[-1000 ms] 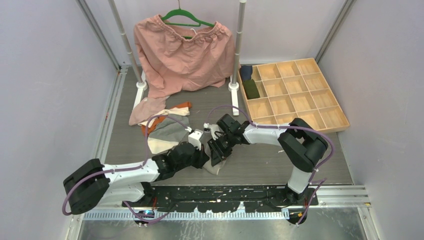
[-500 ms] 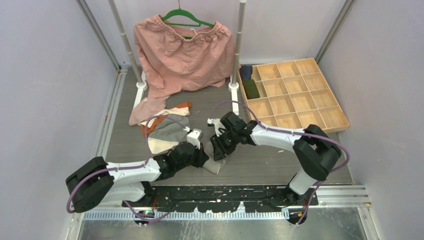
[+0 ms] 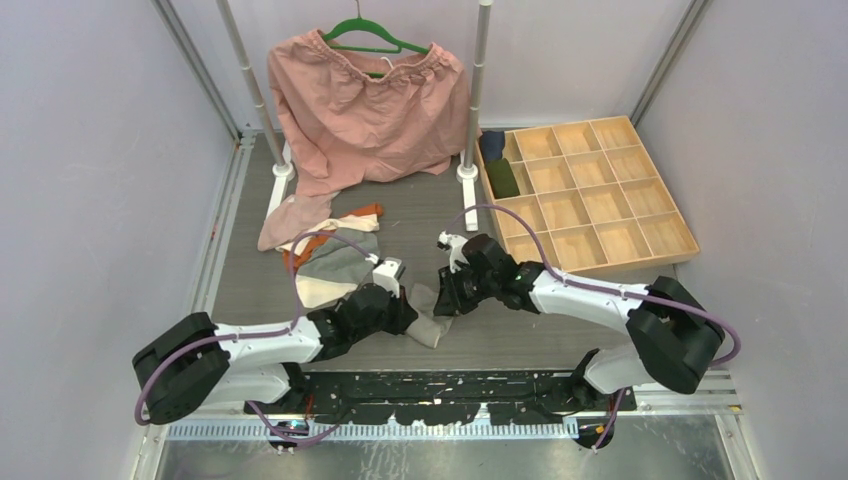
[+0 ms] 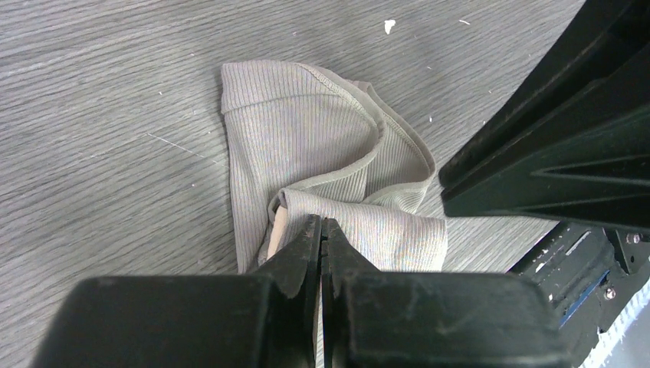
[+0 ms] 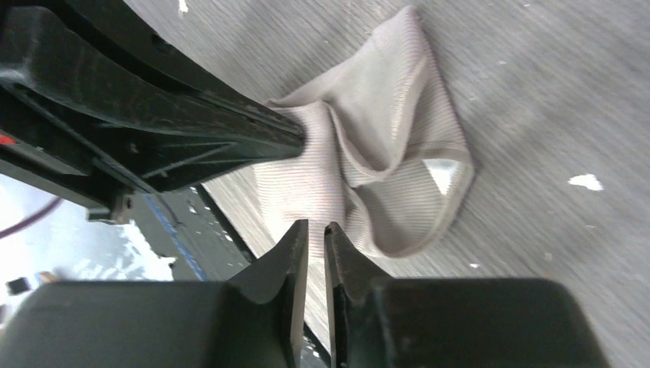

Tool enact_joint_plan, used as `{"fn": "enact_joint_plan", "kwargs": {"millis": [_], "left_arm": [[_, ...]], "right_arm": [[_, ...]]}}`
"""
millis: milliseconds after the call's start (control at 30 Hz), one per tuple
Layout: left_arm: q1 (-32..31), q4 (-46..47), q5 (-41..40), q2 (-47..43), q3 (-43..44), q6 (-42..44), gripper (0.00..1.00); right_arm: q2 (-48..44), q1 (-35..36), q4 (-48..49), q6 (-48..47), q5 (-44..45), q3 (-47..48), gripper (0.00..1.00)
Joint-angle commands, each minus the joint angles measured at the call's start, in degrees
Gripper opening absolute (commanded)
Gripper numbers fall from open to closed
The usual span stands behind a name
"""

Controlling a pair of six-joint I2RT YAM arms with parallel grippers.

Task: Roll the underwear
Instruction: Roll the underwear to the center of the board.

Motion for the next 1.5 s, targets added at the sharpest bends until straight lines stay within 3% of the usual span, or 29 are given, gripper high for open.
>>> {"fn": "enact_joint_plan", "kwargs": {"millis": [0, 67, 200, 500, 633, 767, 867, 1000, 1067, 1133, 1267, 1333, 1467], "left_arm": [[0.17, -3.03, -0.63, 2.12, -0.95, 0.56, 0.01], [0.17, -2.98, -0.61, 2.82, -0.80, 0.64, 0.01], [0.18, -3.07, -0.78, 4.26, -0.32, 0.64, 0.01], [0.82, -3.38, -0.27, 7.84, 0.90, 0.04, 0.01], [1.71, -3.80, -0.09, 8.72, 0.81, -0.77, 0.00], [2.09, -4.10, 0.37, 9.66, 0.81, -1.35, 0.00], [2.28, -4.92, 0.54, 10.60, 0.91, -2.23, 0.00], [2.37, -4.37, 0.73, 11.23, 0.00, -3.99, 0.00], [2.37, -3.88, 0.88, 11.51, -0.53, -4.63, 0.01], [2.42, -3.74, 0.93, 11.62, -0.74, -4.92, 0.00], [2.45, -3.22, 0.98, 11.66, -1.28, -5.07, 0.01], [2.46, -3.04, 1.05, 11.74, -1.41, -5.07, 0.01], [2.50, -2.77, 1.15, 12.03, -1.72, -5.07, 0.00]], "right_arm": [[-1.56, 0.56, 15.00, 11.29, -3.82, -3.58, 0.17], [-0.16, 0.75, 18.07, 13.94, -5.67, -4.69, 0.11], [3.51, 1.01, 17.21, 15.32, -4.89, -5.37, 0.09], [6.56, 1.44, -0.05, 7.65, 6.43, -3.06, 0.05], [3.35, 1.50, -6.37, 3.77, 14.14, -1.12, 0.05], [-4.62, 1.47, -5.46, -0.18, 24.26, -1.41, 0.08], [-11.84, 1.45, -2.65, -3.84, 31.79, -2.23, 0.17], [-16.91, 1.17, -2.28, -4.68, 39.32, -2.21, 0.20], [-20.49, 1.19, 1.01, -3.88, 41.19, -4.90, 0.36], [-23.18, 1.21, 4.74, -5.09, 38.94, -7.55, 0.49], [-22.54, 1.85, 3.88, -8.72, 33.38, -6.99, 0.58], [-21.52, 5.67, 3.42, -10.90, 33.53, -6.48, 0.60], [-18.50, 21.20, 9.78, -21.38, 42.88, -8.14, 0.62]]}}
